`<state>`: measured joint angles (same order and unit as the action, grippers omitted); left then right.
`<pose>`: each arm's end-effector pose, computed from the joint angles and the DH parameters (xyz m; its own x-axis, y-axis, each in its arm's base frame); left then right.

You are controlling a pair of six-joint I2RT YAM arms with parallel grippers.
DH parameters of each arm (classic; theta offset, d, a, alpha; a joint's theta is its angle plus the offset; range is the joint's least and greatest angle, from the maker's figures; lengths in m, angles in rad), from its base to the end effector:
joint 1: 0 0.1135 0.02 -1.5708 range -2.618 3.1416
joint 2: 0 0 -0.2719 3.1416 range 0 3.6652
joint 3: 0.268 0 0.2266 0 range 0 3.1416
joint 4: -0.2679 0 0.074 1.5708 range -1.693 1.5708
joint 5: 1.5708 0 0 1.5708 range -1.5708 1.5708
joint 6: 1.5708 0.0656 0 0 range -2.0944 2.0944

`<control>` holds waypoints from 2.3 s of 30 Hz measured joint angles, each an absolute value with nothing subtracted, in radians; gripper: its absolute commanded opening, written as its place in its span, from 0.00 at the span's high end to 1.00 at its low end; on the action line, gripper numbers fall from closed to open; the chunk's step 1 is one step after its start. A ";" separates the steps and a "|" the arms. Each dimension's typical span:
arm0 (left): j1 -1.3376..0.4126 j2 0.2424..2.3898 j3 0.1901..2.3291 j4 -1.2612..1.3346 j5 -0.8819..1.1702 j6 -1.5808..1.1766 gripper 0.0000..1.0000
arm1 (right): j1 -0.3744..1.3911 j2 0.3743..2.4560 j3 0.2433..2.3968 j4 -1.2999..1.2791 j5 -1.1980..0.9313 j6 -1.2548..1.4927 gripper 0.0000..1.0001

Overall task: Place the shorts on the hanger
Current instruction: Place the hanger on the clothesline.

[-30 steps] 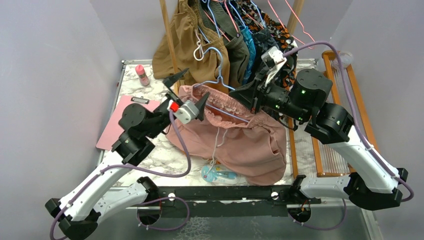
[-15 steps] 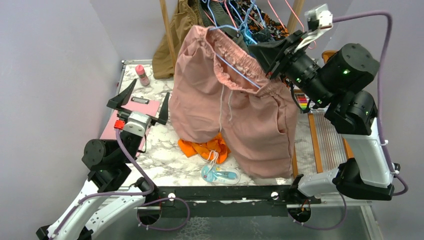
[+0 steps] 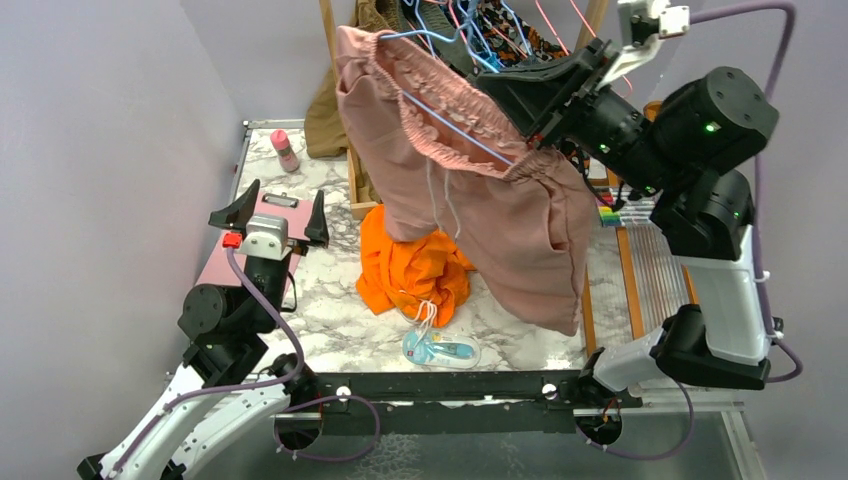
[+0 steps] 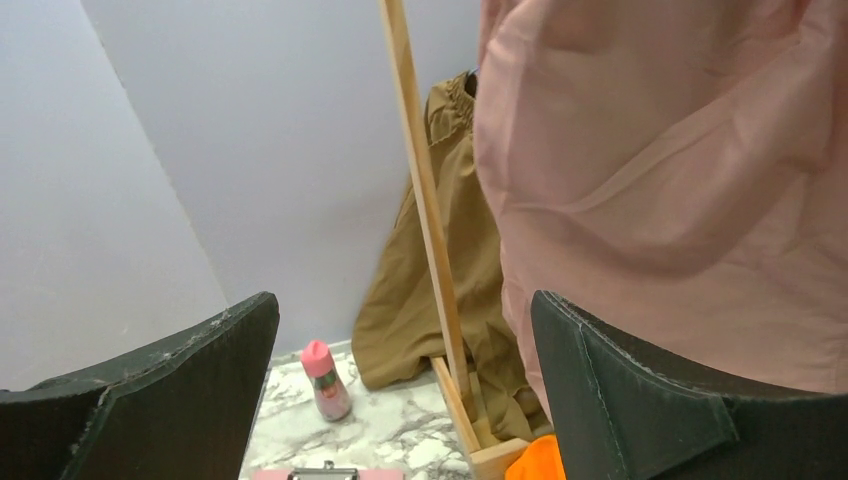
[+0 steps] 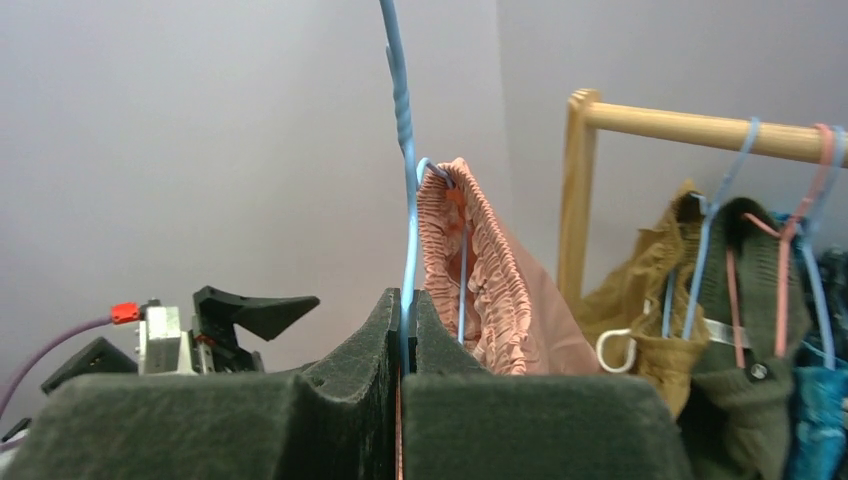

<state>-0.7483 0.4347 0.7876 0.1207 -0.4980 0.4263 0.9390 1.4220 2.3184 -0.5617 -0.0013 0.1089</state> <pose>0.0762 -0.0280 0.4199 0.4228 0.1032 -0.9003 0.1224 0.9779 0.1696 0.1187 0.1623 0.6364 0.1051 0.3277 -0.9389 -0.8240 0.5573 0.1022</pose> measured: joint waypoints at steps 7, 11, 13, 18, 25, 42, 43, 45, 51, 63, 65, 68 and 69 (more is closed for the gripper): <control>-0.748 0.387 0.768 0.106 -0.593 0.392 0.01 | 0.939 1.488 2.322 -0.512 -0.076 0.128 0.99; -0.748 0.362 0.768 0.105 -0.630 0.387 0.01 | 0.939 1.512 2.320 -0.482 -0.059 0.108 0.99; -0.748 0.356 0.768 0.104 -0.638 0.385 0.01 | 0.939 1.526 2.319 -0.464 -0.017 0.084 0.99; -0.748 0.354 0.763 0.101 -0.646 0.381 0.01 | 0.942 1.536 2.271 -0.411 0.169 -0.004 0.99; -0.748 0.354 0.703 0.099 -0.650 0.377 0.01 | 0.942 1.536 2.222 -0.361 0.405 -0.117 0.99; -0.748 0.331 0.544 0.111 -0.677 0.376 0.01 | 0.942 1.542 2.207 -0.305 0.569 -0.255 0.99; -0.748 0.322 0.532 0.112 -0.686 0.375 0.01 | 0.942 1.542 2.205 -0.294 0.578 -0.265 0.99; -0.748 0.307 0.512 0.115 -0.709 0.374 0.01 | 0.942 1.535 2.193 -0.266 0.593 -0.284 0.99; -0.748 0.249 0.459 0.119 -0.772 0.373 0.01 | 0.942 1.489 2.133 -0.226 0.631 -0.331 0.99; -0.748 0.194 0.431 0.022 -0.798 0.292 0.01 | 0.942 1.381 2.094 -0.334 0.538 -0.255 0.99; -0.748 0.194 0.430 0.010 -0.798 0.283 0.01 | 0.942 1.366 2.109 -0.368 0.505 -0.224 0.99; -0.748 0.194 0.430 0.002 -0.798 0.269 0.01 | 0.942 1.338 2.121 -0.407 0.472 -0.188 0.99; -0.748 0.194 0.430 -0.001 -0.798 0.265 0.01 | 0.942 1.329 2.122 -0.416 0.463 -0.178 0.99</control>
